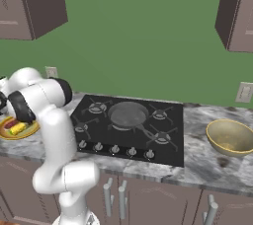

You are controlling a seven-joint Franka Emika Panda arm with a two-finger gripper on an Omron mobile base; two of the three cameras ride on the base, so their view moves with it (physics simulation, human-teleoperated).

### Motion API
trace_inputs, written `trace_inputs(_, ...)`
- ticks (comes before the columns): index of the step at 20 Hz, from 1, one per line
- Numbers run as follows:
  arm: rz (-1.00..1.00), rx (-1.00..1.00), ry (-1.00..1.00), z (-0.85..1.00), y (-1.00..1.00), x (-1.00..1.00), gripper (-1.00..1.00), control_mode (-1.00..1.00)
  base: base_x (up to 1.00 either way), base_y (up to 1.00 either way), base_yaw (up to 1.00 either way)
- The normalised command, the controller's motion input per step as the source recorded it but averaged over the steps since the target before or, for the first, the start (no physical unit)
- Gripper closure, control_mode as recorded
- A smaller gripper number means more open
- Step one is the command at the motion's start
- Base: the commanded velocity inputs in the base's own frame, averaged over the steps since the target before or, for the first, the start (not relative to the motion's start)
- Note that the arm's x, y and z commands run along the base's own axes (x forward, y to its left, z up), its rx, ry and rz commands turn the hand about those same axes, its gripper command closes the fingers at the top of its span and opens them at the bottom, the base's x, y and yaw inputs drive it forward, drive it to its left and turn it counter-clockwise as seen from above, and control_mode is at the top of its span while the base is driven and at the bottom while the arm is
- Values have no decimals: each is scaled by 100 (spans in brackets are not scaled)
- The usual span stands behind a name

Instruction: Place the steak on the plate and place the corn on the same plate.

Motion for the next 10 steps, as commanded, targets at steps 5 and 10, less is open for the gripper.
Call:
trace_inputs(5,-4,0,10,86,-18,-11,-100,-100,0,0,0)
trace_inputs(10,-3,-13,2,6,-83,-44,-100,-100,0,0,0)
